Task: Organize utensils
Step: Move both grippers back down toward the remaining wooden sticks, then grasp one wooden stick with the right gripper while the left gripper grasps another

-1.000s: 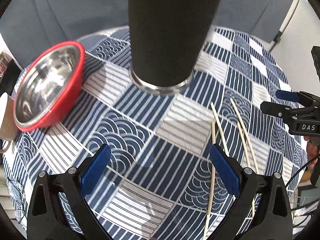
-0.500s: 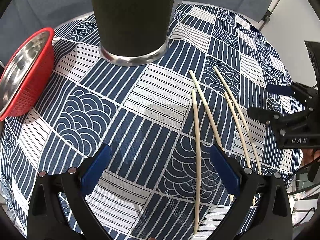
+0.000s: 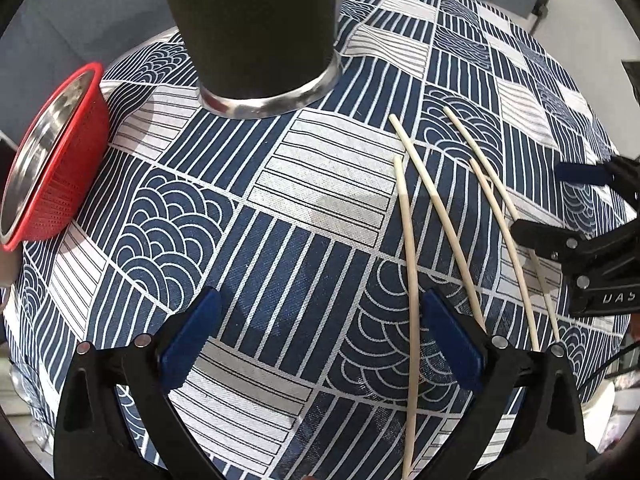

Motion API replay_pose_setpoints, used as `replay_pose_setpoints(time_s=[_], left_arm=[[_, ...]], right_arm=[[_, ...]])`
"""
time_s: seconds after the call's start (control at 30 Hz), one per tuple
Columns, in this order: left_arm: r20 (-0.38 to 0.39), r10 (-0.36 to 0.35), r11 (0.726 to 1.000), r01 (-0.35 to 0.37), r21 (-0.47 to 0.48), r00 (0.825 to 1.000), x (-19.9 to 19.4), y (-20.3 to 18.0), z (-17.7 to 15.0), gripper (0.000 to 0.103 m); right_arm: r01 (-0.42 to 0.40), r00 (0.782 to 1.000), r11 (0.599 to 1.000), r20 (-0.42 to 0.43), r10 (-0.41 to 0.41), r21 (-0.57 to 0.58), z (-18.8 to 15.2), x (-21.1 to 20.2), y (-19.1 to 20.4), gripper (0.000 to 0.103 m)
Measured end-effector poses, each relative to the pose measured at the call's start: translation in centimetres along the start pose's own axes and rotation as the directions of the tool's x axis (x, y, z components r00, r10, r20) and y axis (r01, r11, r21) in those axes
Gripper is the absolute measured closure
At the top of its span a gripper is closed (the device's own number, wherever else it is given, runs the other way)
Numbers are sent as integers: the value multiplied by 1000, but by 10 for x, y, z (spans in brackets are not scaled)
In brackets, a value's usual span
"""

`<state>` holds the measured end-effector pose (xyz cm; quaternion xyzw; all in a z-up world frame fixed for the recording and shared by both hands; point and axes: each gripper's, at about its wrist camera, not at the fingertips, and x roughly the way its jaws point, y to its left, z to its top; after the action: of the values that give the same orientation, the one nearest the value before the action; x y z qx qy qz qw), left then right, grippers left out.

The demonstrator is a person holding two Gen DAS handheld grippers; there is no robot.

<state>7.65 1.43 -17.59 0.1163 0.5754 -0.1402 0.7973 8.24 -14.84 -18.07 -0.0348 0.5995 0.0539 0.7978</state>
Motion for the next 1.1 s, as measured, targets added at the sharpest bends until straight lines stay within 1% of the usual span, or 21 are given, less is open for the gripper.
replay_pose_setpoints(time_s=[0.13,0.17,0.2,0.23,0.3,0.37,0.4,0.43,0.47,0.53,0.63,0.67,0.7,0.73,0.77,0.83,0.87,0.9,0.97,1.03,1.1], left_arm=[[-18,-1,1000,1,4,1000,0,0,4,4],[-14,-3,1000,3,6,1000,0,0,4,4],[-9,-3,1000,3,8,1000,0,0,3,5],[-3,-6,1000,6,10,1000,-1,0,1,5],[2,-8,1000,8,11,1000,-3,2,-3,7],[5,-11,1000,11,17,1000,-7,7,-8,12],[9,-12,1000,12,20,1000,-10,10,-11,18],[13,-12,1000,12,22,1000,-13,12,-13,25],[17,-11,1000,10,22,1000,-15,14,-15,29],[17,-12,1000,11,22,1000,-19,18,-20,42],[18,-8,1000,8,11,1000,-22,27,-27,50],[17,-7,1000,7,6,1000,-24,31,-29,51],[16,-8,1000,8,3,1000,-25,35,-31,56],[14,-8,1000,8,-3,1000,-27,39,-33,62],[12,-7,1000,7,-14,1000,-28,43,-34,66],[12,-1,999,1,-32,1000,-29,52,-36,86],[8,-1,999,2,-45,1000,-28,55,-35,90],[-3,-11,998,10,-65,1000,-29,61,-36,97],[-18,-26,995,24,-101,1000,-30,71,-38,98],[-24,-30,994,27,-103,999,-31,76,-40,98],[-40,-17,994,13,-105,999,-32,80,-42,98]], right_arm=[[6,999,1000,36,-6,0,-6,-2,1,13],[3,999,1000,47,-3,-1,-8,-3,1,16],[-1,999,1000,52,1,-10,-10,-5,1,22],[-4,999,1000,54,5,-21,-12,-7,2,26],[-11,999,999,50,13,-46,-14,-12,3,43],[-11,999,999,49,13,-44,-19,-16,1,54],[-10,999,999,49,12,-41,-21,-18,0,60],[-9,999,999,49,11,-38,-18,-18,-1,63],[-7,999,1000,47,9,-29,-20,-19,-4,67],[6,999,1000,46,-6,-6,-20,-19,-9,75],[22,999,1000,41,-22,10,-25,-22,-14,83],[25,999,1000,37,-26,11,-26,-23,-15,90],[27,999,999,30,-28,16,-27,-24,-17,95],[29,999,999,27,-29,17,-28,-24,-18,97],[30,999,999,22,-30,13,-29,-24,-20,99],[20,1000,999,13,-20,34,-30,-25,-27,99],[10,1000,998,8,-10,54,-29,-23,-31,99],[-5,1000,997,5,5,81,-30,-24,-37,99],[-39,999,991,2,39,126,-32,-24,-45,99],[-70,997,983,-4,72,171,-34,-25,-53,99],[-93,995,973,-8,97,211,-36,-25,-61,99]])
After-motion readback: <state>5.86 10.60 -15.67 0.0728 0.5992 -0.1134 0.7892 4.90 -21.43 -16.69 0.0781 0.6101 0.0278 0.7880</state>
